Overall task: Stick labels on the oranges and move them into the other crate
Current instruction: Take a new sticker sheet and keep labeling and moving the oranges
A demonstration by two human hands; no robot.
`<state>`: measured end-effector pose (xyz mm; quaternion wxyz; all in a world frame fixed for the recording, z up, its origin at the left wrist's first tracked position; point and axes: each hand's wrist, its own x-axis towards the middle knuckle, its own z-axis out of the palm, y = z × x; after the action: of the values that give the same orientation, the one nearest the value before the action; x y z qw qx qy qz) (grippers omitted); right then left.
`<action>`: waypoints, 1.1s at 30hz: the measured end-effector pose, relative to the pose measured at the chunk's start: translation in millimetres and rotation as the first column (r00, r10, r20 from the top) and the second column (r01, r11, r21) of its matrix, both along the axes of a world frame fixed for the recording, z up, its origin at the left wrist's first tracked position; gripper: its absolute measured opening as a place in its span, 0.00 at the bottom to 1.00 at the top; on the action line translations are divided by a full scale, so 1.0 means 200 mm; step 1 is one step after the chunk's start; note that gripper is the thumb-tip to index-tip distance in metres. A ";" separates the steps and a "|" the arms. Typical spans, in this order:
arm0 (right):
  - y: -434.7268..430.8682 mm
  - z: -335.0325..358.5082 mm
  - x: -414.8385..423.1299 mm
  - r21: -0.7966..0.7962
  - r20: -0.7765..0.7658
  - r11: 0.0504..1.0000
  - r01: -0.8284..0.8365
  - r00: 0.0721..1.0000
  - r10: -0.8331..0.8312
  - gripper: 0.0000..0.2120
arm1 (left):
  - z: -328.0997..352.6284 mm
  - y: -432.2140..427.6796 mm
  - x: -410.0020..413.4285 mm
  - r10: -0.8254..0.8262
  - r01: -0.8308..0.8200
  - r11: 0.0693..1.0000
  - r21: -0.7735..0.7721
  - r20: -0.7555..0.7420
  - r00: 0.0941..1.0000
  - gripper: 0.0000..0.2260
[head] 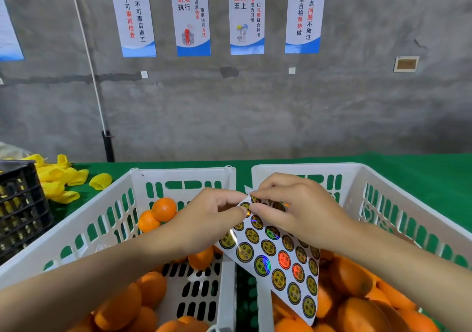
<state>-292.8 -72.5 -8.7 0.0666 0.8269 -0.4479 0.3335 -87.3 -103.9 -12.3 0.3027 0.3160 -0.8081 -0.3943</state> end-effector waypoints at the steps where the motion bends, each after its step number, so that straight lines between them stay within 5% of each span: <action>1: 0.00 0.00 0.00 0.010 -0.010 1.000 -0.005 1.000 0.006 0.18 | 0.00 0.00 0.00 0.009 -0.009 1.000 -0.018 0.002 1.000 0.11; 19: 0.04 0.02 0.01 -0.155 -0.181 0.988 -0.021 0.984 -0.008 0.18 | 0.04 0.01 -0.03 0.195 -0.170 0.975 0.144 -0.181 0.964 0.10; 33: 0.02 0.00 0.01 -0.121 -0.236 0.992 0.023 0.970 -0.052 0.17 | 0.06 0.03 -0.03 0.137 -0.111 0.973 0.201 -0.122 0.983 0.10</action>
<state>-290.9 -67.8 -8.3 0.1748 0.8470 -0.4319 0.2559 -93.6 -97.1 -0.3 0.3485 0.3667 -0.7222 -0.4717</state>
